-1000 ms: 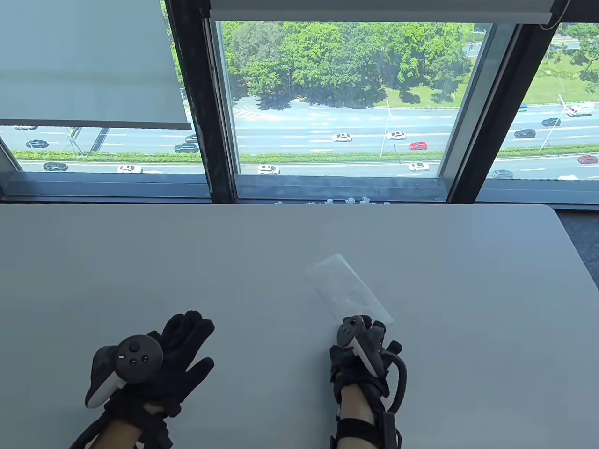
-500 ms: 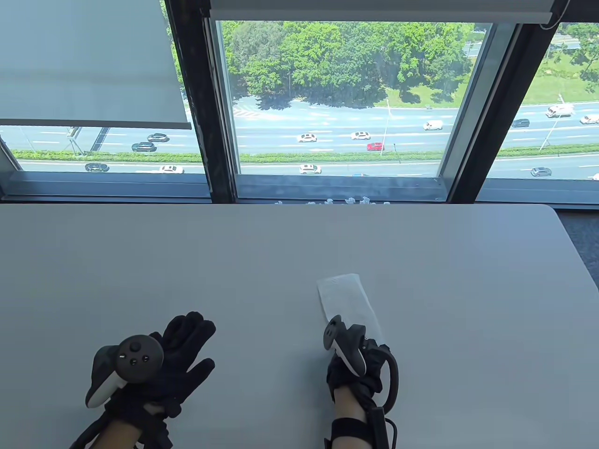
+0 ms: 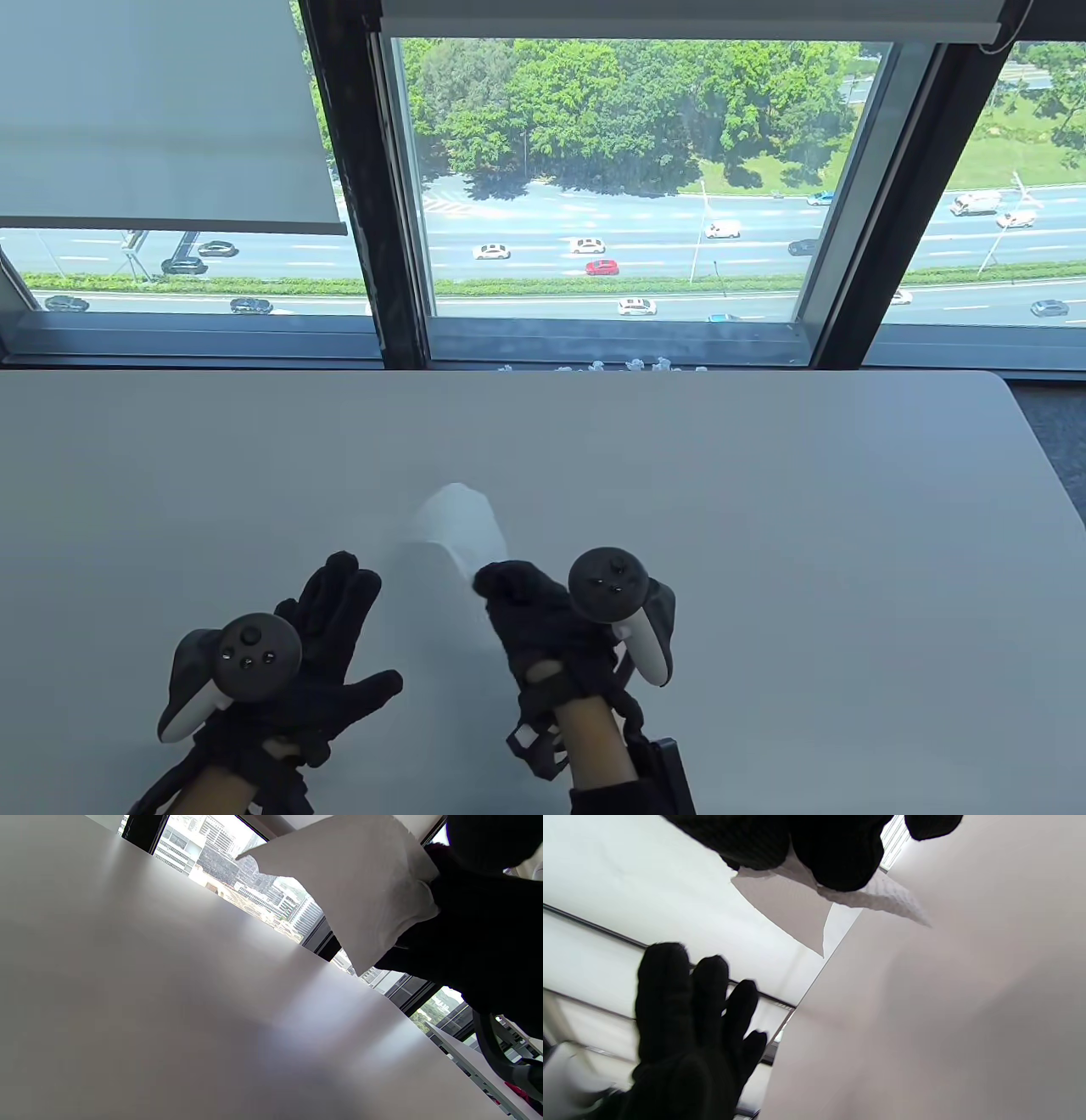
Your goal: Squeeze kitchen paper into compact ball
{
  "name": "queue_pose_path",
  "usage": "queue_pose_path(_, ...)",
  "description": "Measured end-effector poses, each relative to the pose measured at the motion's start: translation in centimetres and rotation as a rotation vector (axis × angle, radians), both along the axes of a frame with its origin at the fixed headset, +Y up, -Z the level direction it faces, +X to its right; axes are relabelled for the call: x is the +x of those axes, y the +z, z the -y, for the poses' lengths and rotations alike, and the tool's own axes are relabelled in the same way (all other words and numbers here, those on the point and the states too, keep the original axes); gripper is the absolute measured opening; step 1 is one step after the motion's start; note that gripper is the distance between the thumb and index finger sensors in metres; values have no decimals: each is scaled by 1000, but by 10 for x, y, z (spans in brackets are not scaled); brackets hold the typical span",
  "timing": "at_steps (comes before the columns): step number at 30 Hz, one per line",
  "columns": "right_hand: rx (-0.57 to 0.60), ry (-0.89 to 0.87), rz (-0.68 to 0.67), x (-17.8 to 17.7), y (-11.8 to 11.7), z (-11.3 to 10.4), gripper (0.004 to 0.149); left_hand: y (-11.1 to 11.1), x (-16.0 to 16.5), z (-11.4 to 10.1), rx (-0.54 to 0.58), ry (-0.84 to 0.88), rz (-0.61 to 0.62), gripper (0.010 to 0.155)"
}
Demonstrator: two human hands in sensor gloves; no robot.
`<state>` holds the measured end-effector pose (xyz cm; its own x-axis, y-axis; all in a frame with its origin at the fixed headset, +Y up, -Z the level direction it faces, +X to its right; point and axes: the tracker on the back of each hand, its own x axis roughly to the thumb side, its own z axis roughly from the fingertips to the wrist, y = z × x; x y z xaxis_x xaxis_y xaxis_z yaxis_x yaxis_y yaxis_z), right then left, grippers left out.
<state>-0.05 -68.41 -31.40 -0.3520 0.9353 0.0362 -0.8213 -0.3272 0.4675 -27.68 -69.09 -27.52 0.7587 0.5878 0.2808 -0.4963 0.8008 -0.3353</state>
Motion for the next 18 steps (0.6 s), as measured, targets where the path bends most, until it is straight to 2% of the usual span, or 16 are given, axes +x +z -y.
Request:
queue_pose_path(3,-41,-97,-171,-24,11,1,37,6,9,-4,13,71,80,113)
queue_pose_path(7,-80,-115,-252,-33,11,7,37,10,14,-8,51,34,94,114)
queue_pose_path(10,-122,-163,-271,-33,9,11,37,8,13,-8,44,39,62,99)
queue_pose_path(13,-118,-134,-254,-33,9,14,35,4,7,-14,13,133,41,63)
queue_pose_path(14,-128,-141,-255,-34,10,15,35,3,4,-16,14,154,28,57)
queue_pose_path(18,-117,-126,-236,-36,12,14,35,3,2,-17,23,153,19,51)
